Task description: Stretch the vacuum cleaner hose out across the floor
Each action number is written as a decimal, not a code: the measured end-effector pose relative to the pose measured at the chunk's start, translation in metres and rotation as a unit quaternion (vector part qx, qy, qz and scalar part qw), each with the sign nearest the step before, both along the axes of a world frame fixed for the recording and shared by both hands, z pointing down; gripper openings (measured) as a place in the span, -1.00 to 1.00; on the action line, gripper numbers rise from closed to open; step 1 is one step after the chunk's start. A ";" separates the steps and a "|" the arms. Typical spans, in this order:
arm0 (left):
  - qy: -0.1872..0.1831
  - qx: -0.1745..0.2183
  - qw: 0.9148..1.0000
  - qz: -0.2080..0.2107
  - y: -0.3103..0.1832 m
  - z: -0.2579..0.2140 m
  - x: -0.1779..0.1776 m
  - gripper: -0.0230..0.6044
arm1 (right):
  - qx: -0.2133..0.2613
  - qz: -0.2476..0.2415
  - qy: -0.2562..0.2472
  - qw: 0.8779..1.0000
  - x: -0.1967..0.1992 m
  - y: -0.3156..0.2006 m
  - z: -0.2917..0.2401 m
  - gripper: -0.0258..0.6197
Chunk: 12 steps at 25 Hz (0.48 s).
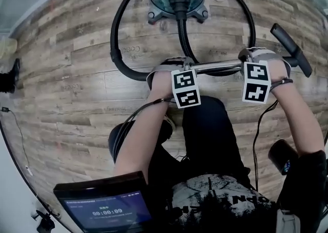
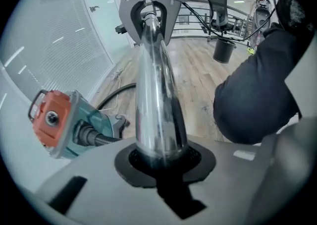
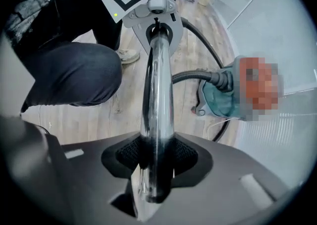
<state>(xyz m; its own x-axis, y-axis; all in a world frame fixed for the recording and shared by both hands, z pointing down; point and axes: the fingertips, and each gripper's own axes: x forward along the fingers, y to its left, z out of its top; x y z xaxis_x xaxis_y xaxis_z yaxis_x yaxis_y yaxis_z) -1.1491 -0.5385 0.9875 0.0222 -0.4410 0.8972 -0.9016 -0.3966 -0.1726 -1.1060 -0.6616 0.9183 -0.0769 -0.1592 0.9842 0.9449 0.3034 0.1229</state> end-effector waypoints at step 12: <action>0.030 0.061 0.997 -0.022 0.013 -0.273 -0.094 -0.70 | 0.059 -0.007 -0.027 0.998 -0.092 0.031 -0.304 -0.41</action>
<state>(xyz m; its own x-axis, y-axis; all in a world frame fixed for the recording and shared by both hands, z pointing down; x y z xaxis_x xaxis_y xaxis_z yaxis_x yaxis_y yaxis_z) -1.2428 -0.5252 0.7145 0.0528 -0.5480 0.8348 -0.9277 -0.3364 -0.1621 -1.1975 -0.6302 0.6143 -0.1317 -0.2713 0.9534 0.9404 0.2700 0.2067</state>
